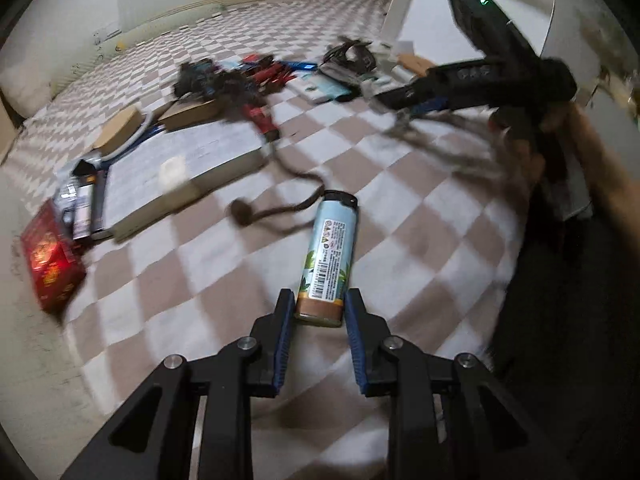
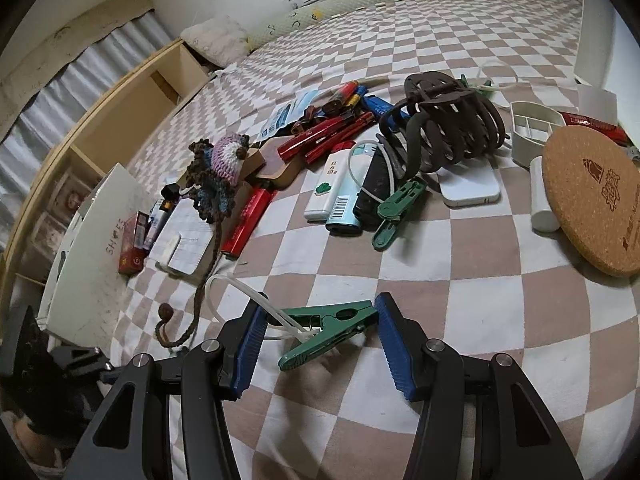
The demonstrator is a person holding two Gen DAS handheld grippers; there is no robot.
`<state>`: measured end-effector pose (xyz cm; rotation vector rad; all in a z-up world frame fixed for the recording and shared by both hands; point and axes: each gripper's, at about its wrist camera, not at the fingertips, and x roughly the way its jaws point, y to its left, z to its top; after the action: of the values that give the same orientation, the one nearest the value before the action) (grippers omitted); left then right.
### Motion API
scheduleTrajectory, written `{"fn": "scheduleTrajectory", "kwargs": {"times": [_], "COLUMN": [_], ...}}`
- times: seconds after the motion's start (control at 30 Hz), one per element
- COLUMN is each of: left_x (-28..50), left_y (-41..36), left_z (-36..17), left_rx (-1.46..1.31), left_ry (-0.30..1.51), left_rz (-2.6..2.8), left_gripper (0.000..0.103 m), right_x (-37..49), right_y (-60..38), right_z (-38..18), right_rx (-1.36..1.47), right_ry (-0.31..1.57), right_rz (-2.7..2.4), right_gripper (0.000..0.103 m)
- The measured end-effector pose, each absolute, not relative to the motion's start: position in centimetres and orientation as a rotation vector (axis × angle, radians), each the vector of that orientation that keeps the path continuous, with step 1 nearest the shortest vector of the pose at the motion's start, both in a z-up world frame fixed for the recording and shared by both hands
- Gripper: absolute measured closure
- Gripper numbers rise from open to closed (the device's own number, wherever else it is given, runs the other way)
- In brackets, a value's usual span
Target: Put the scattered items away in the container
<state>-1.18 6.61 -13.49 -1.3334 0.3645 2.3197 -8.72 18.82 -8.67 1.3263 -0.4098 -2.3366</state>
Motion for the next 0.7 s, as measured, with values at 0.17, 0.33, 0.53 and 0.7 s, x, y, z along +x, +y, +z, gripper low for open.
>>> {"fn": "scheduleTrajectory", "kwargs": {"times": [0.17,0.33,0.53,0.7], "left_x": [-2.4,-4.2,-4.5,-3.5], "left_y": [5.1,4.0,2.7,5.2], "left_z": [-13.3,-13.6,-13.7,-14.2], "left_rx": [-1.423,-1.443,-1.450,-1.389], "left_ry": [0.391,0.378,0.058,0.011], "left_rz": [2.390,2.486,2.521,2.492], "left_gripper": [0.049,0.048,0.046,0.012], "right_x": [-8.8,-8.7,-8.7,-8.8], "right_y": [18.9,18.9,19.1,19.1], "right_z": [-8.7,-8.7,-8.7,-8.7], "right_rx": [1.329,1.330,1.329,1.327], "right_ry": [-0.415,-0.418,-0.425,-0.427], "right_rz": [-2.335,-2.337,-2.328,-2.329], "right_gripper": [0.047,0.047,0.047,0.047]}}
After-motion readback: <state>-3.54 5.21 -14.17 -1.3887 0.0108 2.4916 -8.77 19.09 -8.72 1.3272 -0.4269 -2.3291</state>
